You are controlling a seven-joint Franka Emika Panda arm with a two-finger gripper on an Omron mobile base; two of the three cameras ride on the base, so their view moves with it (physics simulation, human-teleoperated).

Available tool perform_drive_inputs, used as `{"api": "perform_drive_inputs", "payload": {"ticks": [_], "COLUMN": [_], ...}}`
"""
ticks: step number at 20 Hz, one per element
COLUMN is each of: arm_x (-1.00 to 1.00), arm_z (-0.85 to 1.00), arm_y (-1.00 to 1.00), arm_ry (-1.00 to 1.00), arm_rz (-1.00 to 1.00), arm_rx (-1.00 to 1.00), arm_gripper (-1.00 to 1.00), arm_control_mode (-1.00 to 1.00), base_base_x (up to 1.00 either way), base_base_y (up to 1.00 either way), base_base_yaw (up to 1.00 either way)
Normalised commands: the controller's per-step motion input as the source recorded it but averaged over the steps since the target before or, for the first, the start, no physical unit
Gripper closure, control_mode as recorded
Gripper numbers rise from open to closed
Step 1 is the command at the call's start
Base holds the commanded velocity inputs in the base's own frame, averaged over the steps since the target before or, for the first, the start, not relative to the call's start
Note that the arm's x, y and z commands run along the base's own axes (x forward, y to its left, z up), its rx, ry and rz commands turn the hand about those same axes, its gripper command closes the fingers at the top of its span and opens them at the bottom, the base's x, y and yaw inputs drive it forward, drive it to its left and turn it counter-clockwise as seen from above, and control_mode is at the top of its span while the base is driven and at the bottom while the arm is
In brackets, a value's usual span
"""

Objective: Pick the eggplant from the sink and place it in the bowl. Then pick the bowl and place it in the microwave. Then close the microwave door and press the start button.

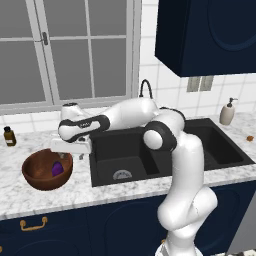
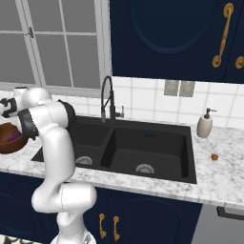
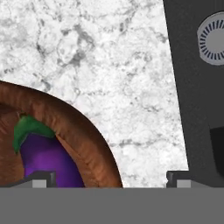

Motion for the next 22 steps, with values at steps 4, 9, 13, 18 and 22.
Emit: {"api": "perform_drive_inputs", "payload": {"ticks": [4, 9, 13, 18, 22], "arm_x": [0.19, -0.02, -0.10, -0.17, -0.43], "arm_z": [-0.23, -0.34, -0.36, -0.09, 0.40], "arm_y": [0.20, 0.02, 0.00, -0.02, 0.00], "arm_ry": [0.00, 0.00, 0.00, -0.06, -0.12], "arm_rz": [0.00, 0.00, 0.00, 0.00, -0.02], "arm_rx": [0.00, 0.00, 0.00, 0.02, 0.02], "arm_gripper": [-1.00, -1.00, 1.00, 1.00, 1.00], "arm_control_mode": [-1.00, -1.00, -1.00, -1.00, -1.00], "base_base_x": [0.00, 0.00, 0.00, 0.00, 0.00], "base_base_y": [0.00, 0.00, 0.00, 0.00, 0.00], "base_base_yaw": [0.00, 0.00, 0.00, 0.00, 0.00]}}
